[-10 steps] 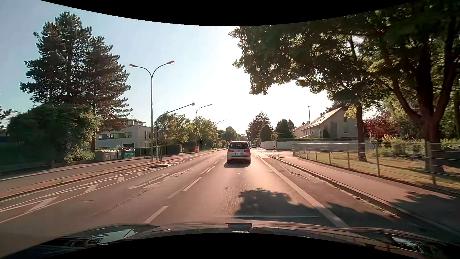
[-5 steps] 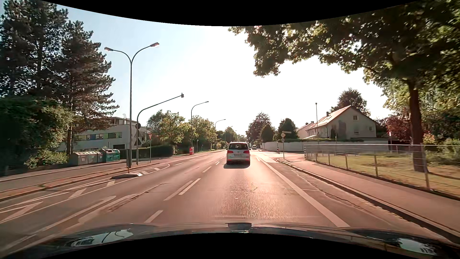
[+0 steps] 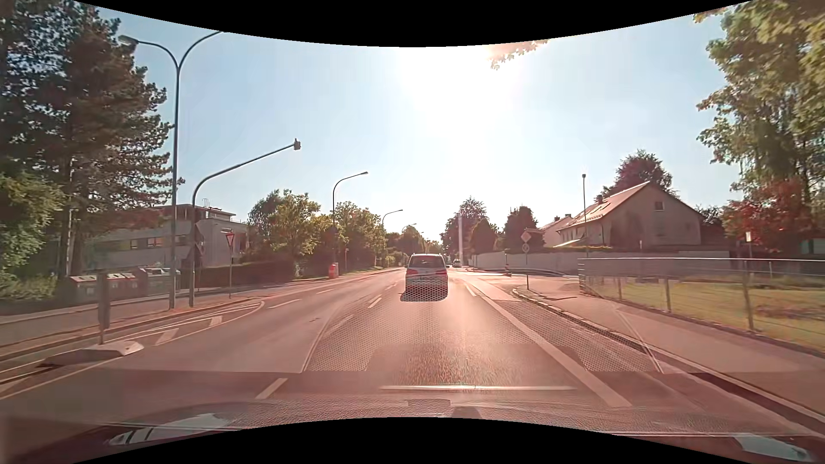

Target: Follow the waypoints while adhering to traffic rules and regulations

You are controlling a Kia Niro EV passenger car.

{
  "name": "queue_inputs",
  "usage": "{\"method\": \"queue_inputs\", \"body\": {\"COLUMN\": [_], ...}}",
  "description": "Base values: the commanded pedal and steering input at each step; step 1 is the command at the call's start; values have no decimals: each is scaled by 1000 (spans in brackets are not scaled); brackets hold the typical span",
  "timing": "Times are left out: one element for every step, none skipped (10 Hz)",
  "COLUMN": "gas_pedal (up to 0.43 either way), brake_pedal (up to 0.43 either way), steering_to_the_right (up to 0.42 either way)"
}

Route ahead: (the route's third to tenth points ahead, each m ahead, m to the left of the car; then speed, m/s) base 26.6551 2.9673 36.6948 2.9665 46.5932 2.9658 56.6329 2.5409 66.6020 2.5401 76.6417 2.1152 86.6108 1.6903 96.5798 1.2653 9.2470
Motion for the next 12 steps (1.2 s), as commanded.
{"method": "queue_inputs", "body": {"gas_pedal": [98, 98, 98, 98, 98, 98, 98, 98, 98, 98, 98, 98], "brake_pedal": [6, 6, 0, 6, 6, 6, 6, 6, 6, 0, 6, 6], "steering_to_the_right": [-1, -1, -1, -1, -1, -1, -1, -1, -2, -1, -1, -1]}}
